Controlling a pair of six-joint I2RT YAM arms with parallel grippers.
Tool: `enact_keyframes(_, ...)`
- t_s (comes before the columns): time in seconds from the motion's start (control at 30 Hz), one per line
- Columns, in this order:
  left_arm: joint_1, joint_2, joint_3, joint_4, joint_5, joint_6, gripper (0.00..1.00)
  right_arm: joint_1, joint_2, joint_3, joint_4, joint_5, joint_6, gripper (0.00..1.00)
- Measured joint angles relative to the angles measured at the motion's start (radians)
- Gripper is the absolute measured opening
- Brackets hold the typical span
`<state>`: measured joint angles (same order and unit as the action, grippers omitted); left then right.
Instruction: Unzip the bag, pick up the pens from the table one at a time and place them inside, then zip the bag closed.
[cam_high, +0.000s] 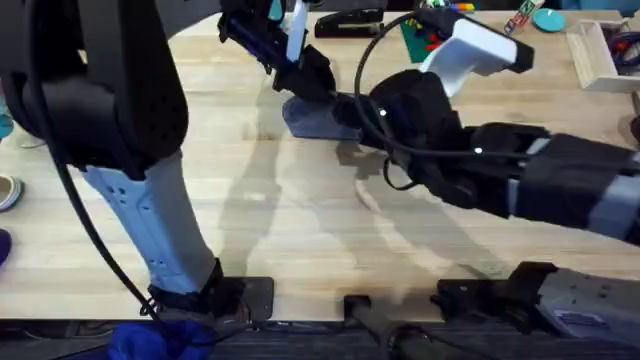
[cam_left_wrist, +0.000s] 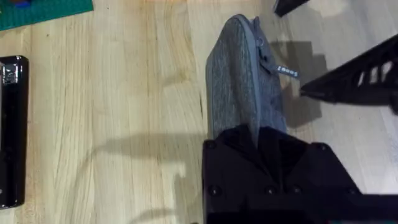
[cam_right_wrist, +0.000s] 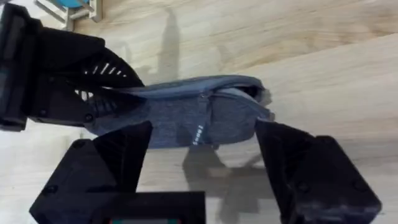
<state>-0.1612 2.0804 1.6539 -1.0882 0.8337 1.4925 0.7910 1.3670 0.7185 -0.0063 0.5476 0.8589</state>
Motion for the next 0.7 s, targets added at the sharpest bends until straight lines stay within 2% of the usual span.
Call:
enact_keyframes(0.43, 0.0, 0.0, 0.0, 0.0, 0.0, 0.0, 0.042, 0.001, 0.139, 0.0, 0.168, -0.001, -0.051, 0.98)
enact_keyframes(0.53, 0.0, 0.0, 0.0, 0.0, -0.001, 0.0, 0.041, -0.002, 0.15, 0.0, 0.18, 0.002, -0.06, 0.941)
enact_keyframes(0.7, 0.0, 0.0, 0.0, 0.0, -0.004, 0.0, 0.041, -0.018, 0.165, 0.0, 0.188, 0.005, -0.067, 0.793)
